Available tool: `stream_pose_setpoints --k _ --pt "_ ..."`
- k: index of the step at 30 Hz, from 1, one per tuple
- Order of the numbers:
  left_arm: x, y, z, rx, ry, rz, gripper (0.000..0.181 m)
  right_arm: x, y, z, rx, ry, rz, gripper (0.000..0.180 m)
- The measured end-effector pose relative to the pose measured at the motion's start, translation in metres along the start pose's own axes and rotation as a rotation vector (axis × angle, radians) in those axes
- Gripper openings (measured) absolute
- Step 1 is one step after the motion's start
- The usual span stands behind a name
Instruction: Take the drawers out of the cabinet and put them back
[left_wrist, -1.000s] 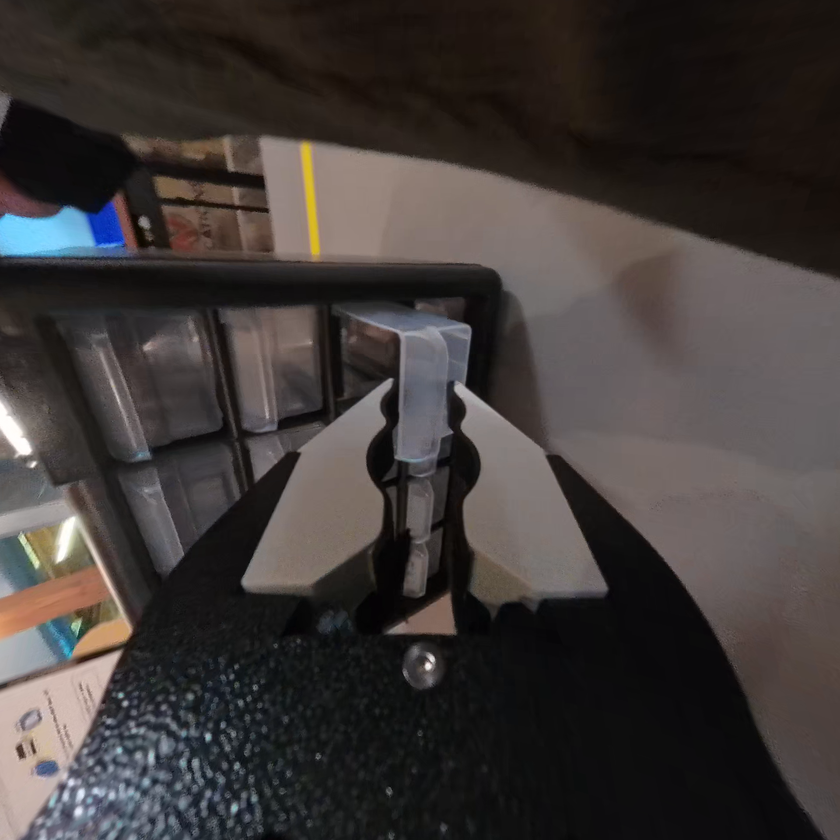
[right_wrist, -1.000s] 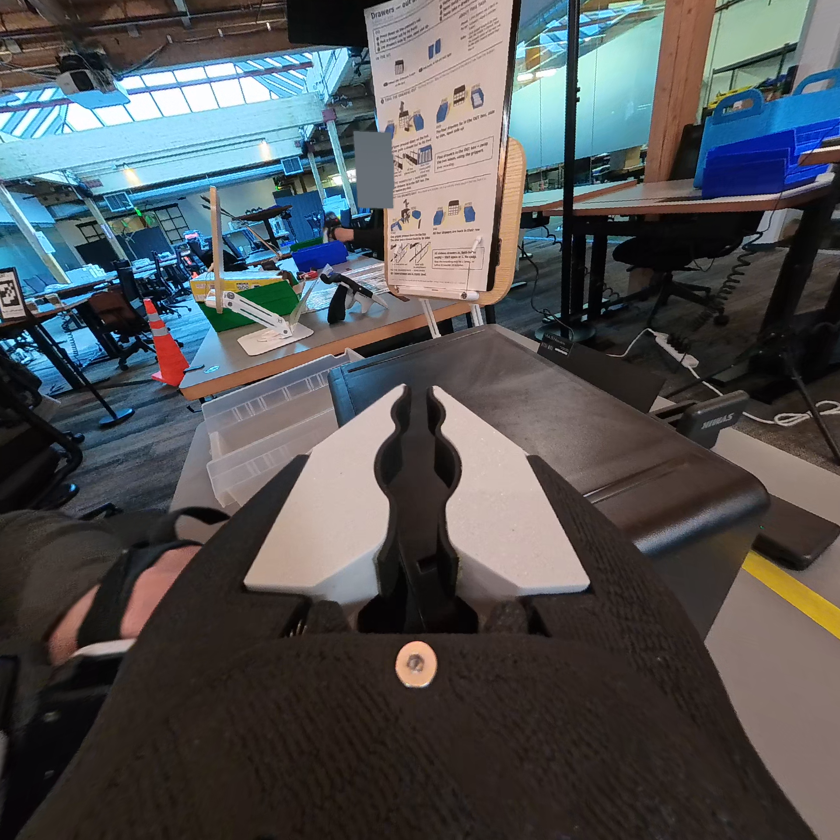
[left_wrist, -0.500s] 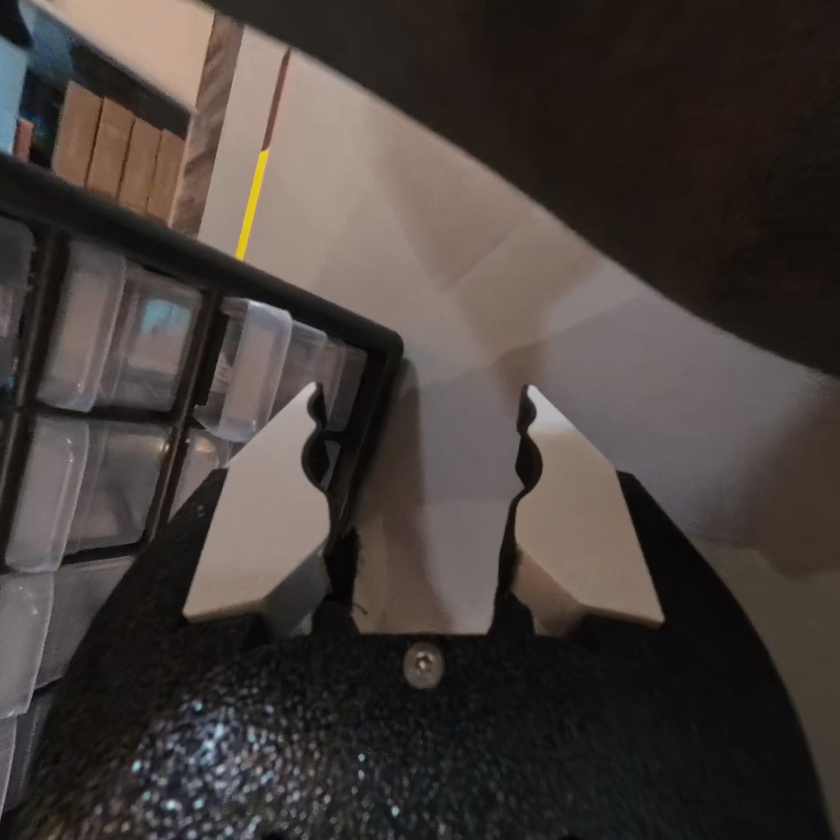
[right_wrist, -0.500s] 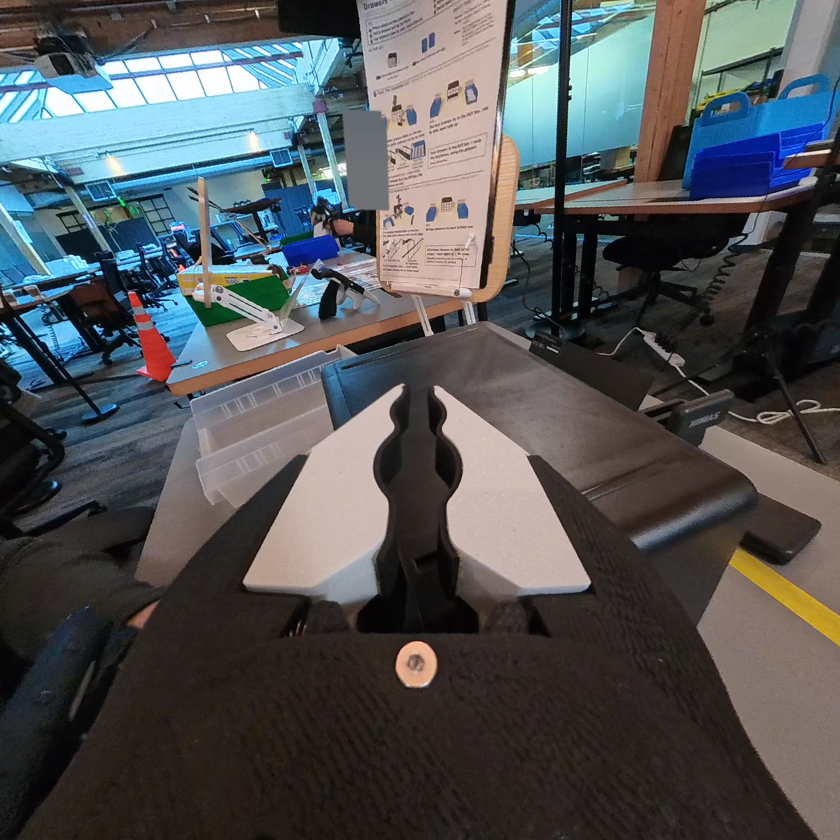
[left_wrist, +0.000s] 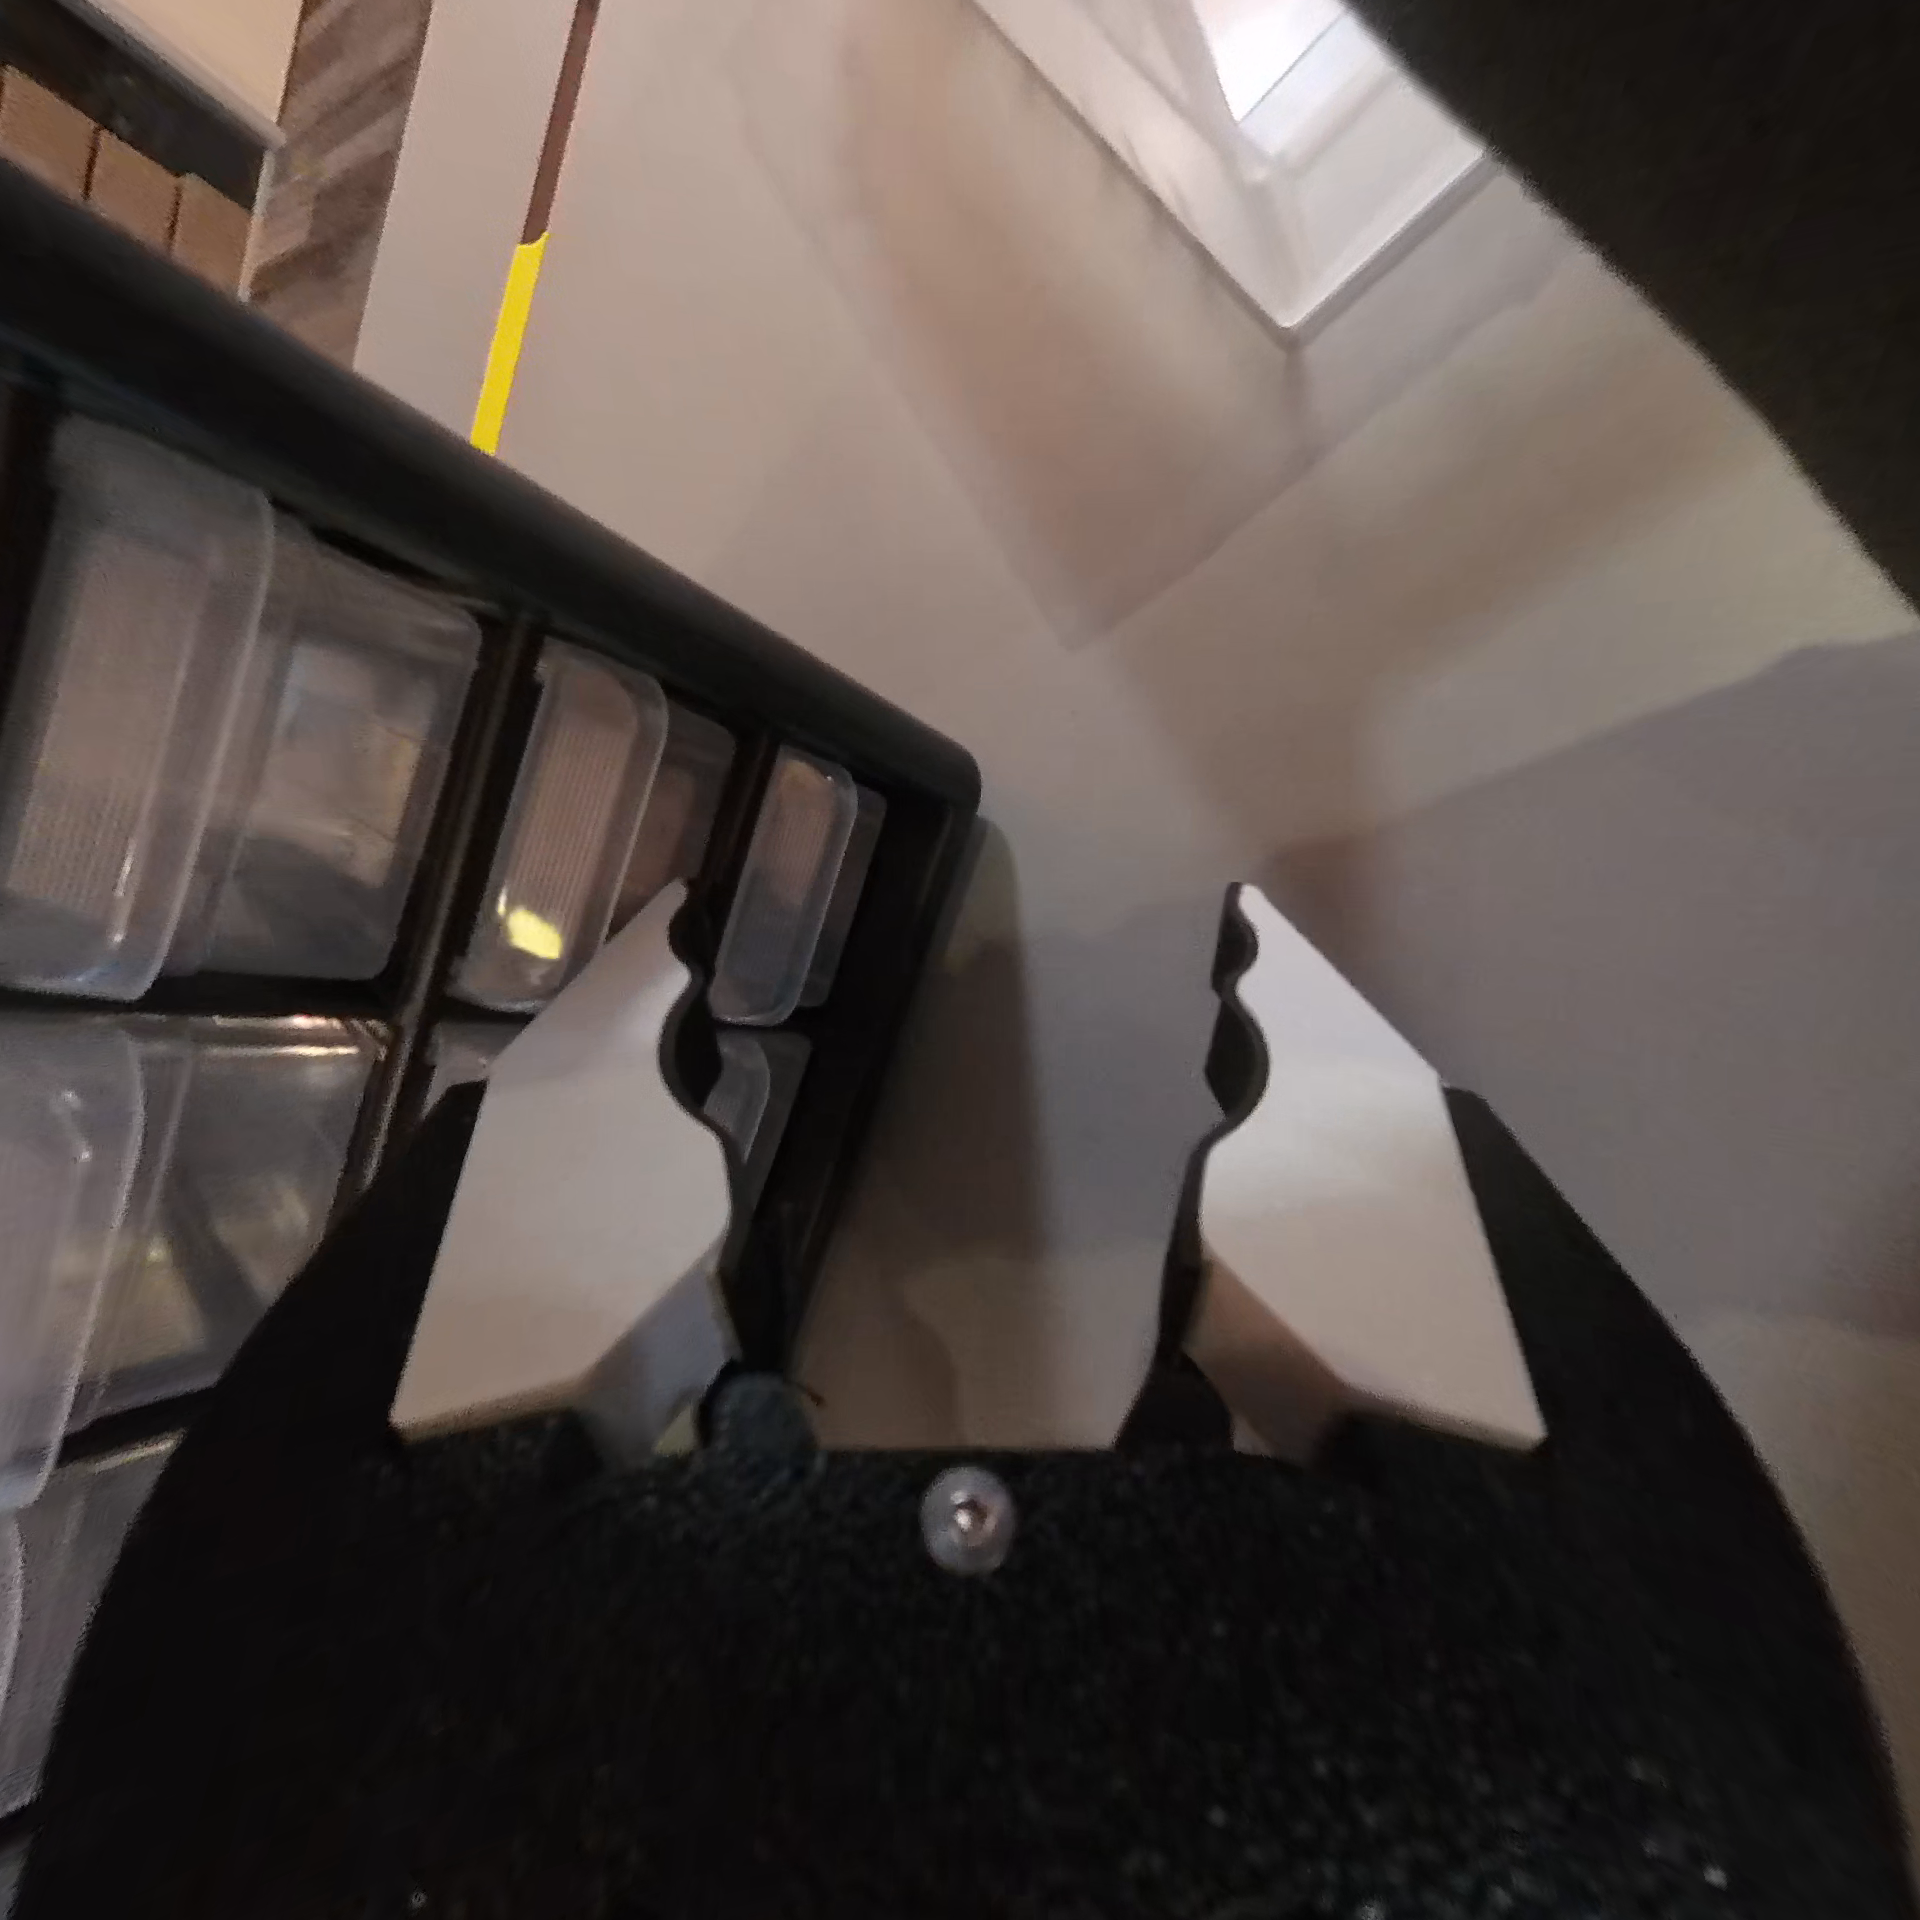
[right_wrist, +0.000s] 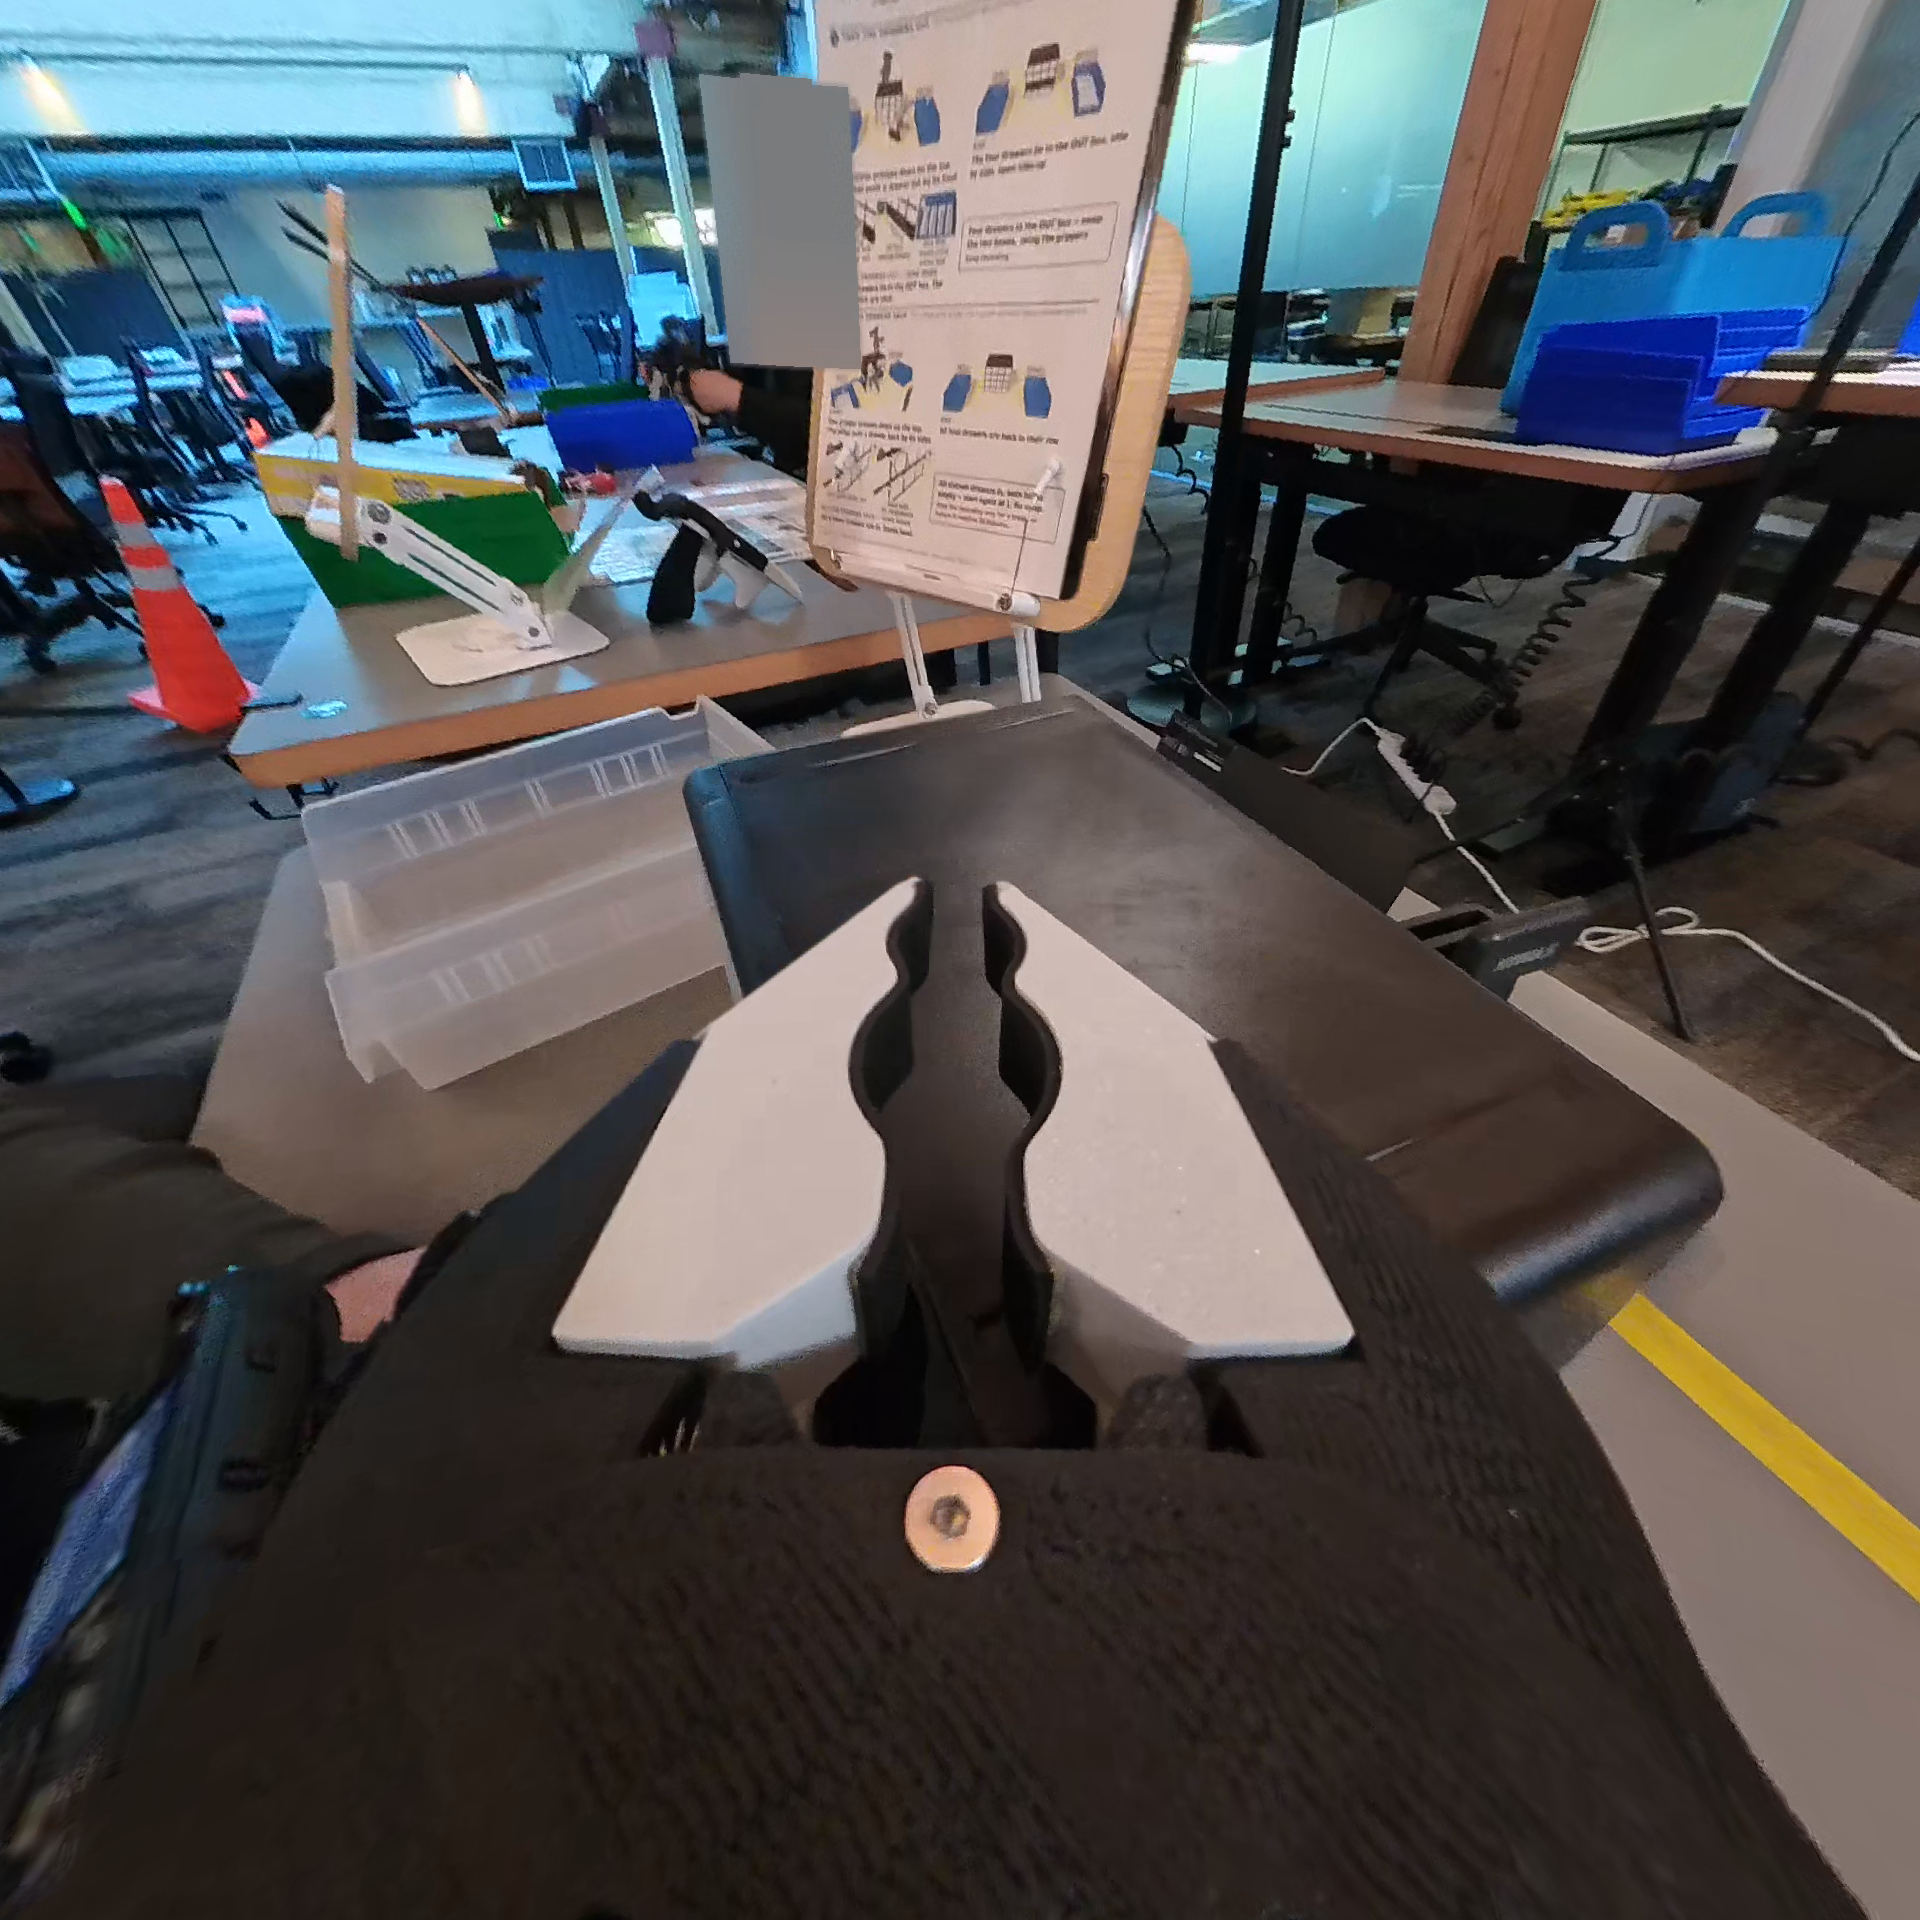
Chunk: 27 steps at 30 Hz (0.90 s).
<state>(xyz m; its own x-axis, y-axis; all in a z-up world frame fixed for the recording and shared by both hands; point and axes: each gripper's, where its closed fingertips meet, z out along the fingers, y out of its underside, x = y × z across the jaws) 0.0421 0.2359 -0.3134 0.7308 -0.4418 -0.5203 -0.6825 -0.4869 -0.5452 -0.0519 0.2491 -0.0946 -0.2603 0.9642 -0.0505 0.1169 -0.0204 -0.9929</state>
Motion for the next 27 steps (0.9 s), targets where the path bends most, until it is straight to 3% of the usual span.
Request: stream_pose_setpoints --k 14,18,21,23,27 --pt "-0.038 -0.031 -0.089 0.155 -0.011 0.030 0.095 -0.002 -0.003 -0.001 0.025 -0.036 0.022 0.010" --pt "-0.099 -0.029 -0.145 0.246 -0.098 -0.207 0.092 0.000 -0.002 0.000 0.010 -0.010 0.014 0.011" --pt "-0.173 0.013 -0.181 0.265 -0.314 -0.499 0.091 0.001 0.000 0.001 -0.020 0.030 -0.009 0.012" --pt "-0.204 0.048 -0.189 0.233 -0.451 -0.605 0.088 0.004 0.001 0.002 -0.038 0.068 -0.029 0.013" --pt "-0.213 0.069 -0.175 0.206 -0.370 -0.698 0.092 0.009 -0.002 -0.001 -0.048 0.146 -0.069 0.016"
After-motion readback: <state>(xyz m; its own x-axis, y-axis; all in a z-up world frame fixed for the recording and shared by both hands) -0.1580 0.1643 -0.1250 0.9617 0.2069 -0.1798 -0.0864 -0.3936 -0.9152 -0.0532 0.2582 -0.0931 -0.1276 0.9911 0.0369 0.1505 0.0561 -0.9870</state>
